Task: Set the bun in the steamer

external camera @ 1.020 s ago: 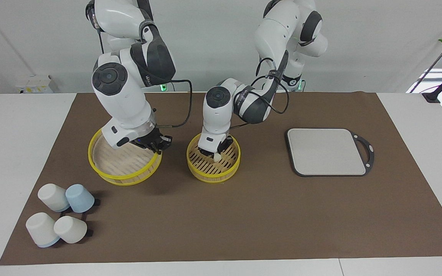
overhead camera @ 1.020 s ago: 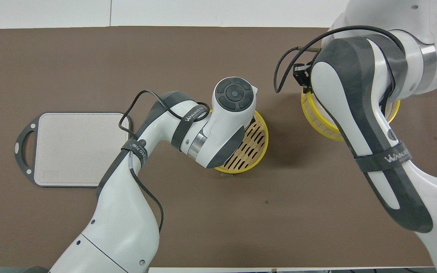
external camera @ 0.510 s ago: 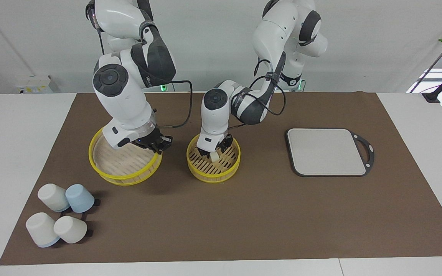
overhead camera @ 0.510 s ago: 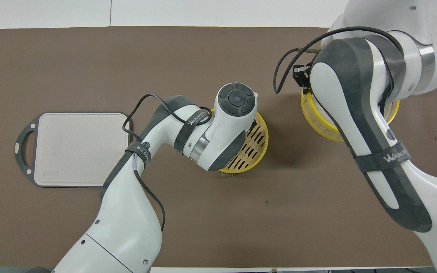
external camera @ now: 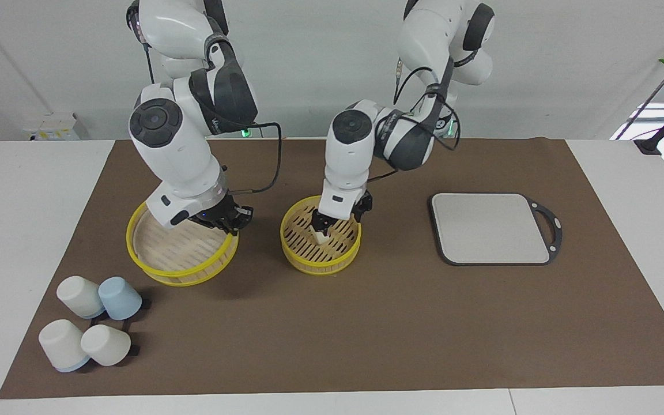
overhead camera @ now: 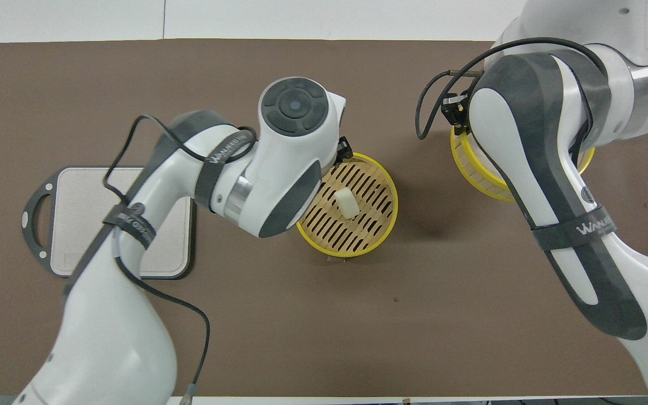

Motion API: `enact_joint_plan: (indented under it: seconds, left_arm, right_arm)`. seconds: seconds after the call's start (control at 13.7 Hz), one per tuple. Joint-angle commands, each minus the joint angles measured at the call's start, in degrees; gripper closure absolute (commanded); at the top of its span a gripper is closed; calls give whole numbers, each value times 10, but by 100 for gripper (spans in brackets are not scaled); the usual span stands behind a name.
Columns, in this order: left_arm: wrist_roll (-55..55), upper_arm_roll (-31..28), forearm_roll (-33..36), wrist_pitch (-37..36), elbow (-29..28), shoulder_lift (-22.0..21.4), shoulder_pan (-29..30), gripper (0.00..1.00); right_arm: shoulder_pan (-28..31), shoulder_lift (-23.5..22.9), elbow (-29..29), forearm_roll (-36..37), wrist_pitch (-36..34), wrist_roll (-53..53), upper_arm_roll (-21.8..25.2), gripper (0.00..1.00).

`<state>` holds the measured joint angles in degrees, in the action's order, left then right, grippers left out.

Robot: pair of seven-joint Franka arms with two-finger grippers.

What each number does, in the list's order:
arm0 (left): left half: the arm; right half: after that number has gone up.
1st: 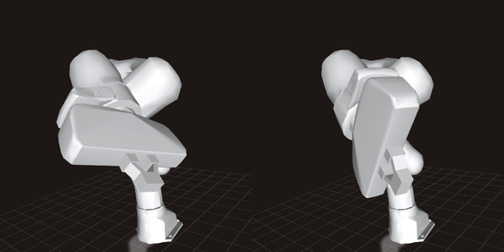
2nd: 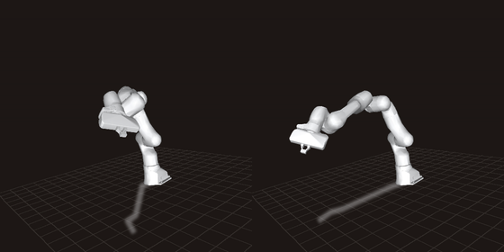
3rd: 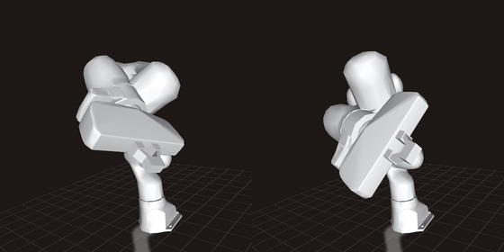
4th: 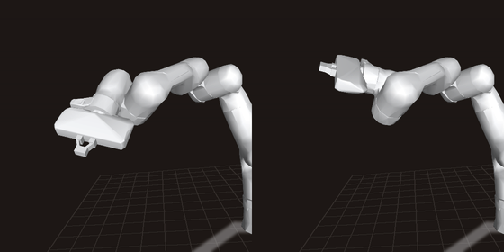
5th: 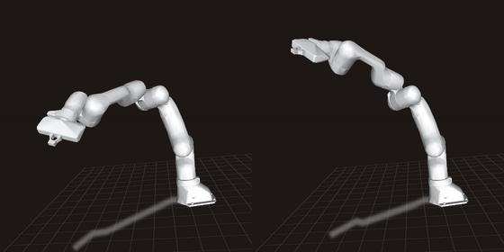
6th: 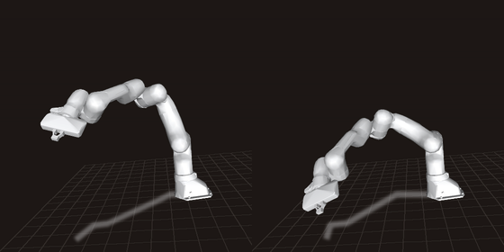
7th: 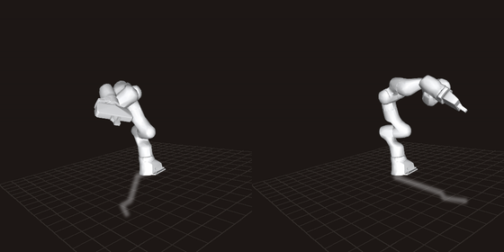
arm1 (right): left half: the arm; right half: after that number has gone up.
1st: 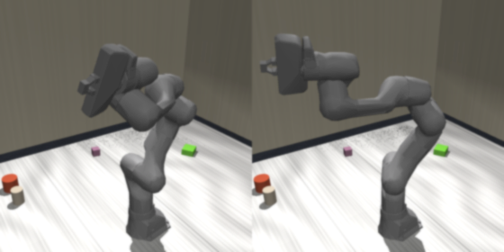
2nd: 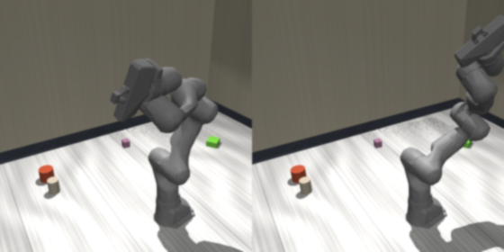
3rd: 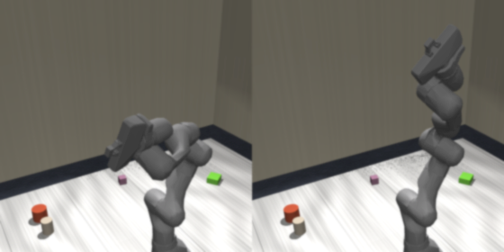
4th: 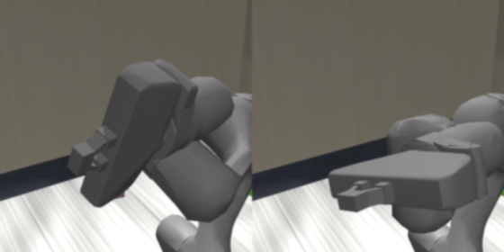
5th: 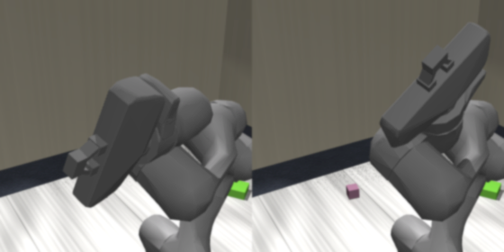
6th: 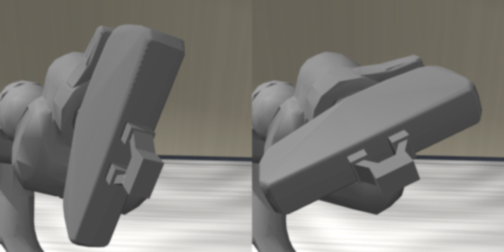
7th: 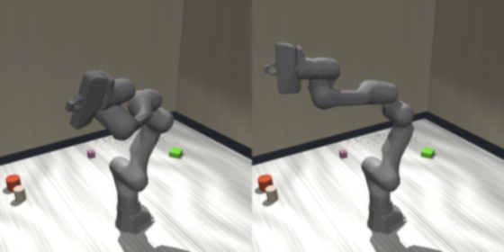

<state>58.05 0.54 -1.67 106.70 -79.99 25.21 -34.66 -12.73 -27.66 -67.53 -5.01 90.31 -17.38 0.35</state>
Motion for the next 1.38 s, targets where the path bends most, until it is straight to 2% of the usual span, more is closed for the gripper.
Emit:
enact_joint_plan:
  seconds: [0.0,0.29,0.58,0.73,1.17,1.31]
  left_arm:
    - [0,3,10,-40,-18,-52,35,0]
    - [-27,-3,15,-90,-18,-87,79,0]
    - [-173,-1,18,-119,-19,-115,178,0]
    - [-232,-2,18,-131,-18,-124,212,0]
    - [-380,-3,18,-181,-14,-148,281,0]
    - [-403,-4,17,-196,-15,-159,282,0]
  right_arm:
    - [-22,17,-22,-11,24,-14,-2,100]
    - [-94,7,-16,-9,52,-119,-2,100]
    - [-173,-69,38,-5,88,-267,-1,100]
    - [-197,-103,77,-7,94,-305,-2,100]
    - [-236,-121,75,-3,123,-343,-2,100]
    - [-235,-118,68,-4,137,-343,-2,100]
